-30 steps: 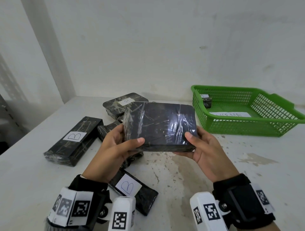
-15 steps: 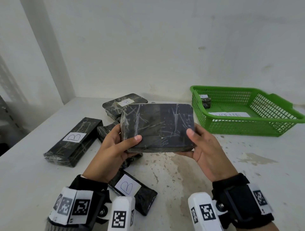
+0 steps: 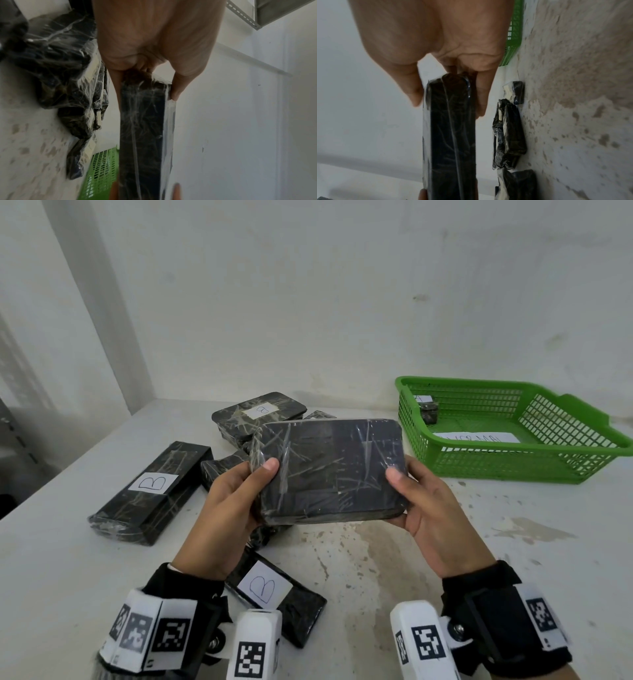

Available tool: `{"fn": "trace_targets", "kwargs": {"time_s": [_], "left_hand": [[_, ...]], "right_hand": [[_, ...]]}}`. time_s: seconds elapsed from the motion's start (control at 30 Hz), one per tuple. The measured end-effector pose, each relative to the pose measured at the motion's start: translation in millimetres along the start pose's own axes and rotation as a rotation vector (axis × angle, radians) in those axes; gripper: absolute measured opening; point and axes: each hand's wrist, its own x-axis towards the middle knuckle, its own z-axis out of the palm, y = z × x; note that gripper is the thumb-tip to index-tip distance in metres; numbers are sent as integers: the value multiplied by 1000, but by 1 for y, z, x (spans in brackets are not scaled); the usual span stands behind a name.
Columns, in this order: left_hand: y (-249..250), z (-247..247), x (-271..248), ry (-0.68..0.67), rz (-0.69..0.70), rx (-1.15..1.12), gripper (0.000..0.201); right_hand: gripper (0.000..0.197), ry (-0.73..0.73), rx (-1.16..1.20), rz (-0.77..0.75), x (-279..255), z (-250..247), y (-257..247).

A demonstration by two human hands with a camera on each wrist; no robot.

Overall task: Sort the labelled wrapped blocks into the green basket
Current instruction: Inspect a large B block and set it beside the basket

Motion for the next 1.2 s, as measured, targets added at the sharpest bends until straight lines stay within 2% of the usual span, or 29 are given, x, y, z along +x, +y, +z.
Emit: {"fn": "trace_targets", "kwargs": {"time_s": [0.1,0.13,0.23,0.37,0.5,0.57,0.6,0.67,0.7,0.87,0.93,1.13,1.2], "left_hand": [[1,0,0,-18,-12,-19,30],[1,0,0,-32,-19,-20,30],[1,-1,-2,-56,-26,-29,37],[1,1,-4,-59,-22,0,67],[3,5,-3,46,-32,20,49],[4,4,-3,52,-30,20,44],[4,3,-3,44,-36,20,42],[5,4,-4,28,-52,34,39],[4,5,-5,18,-53,43,38],[2,7,-6,21,-66,24,44],[2,8,-6,3,-84,10,49],[-3,10,-4,23,-72,-3,34],[-2,10,-5,20,-65,0,34]], "right_hand": [[80,23,-3,-31,-1,0,0],[80,33,-11,-37,-1,-1,0],[60,41,8,-47,1,0,0],[53,11,-1,-46,-1,0,-1],[44,-43,-39,29,-3,1,1],[43,-37,-50,37,-3,3,1],[49,-26,-64,20,-3,3,2],[73,3,-95,-3,-2,3,2],[77,12,-98,2,-2,3,1],[39,36,-58,26,-2,0,-1],[38,43,-80,19,-3,0,0],[44,92,-106,38,-2,5,2],[54,93,-132,29,-3,5,1]]}}
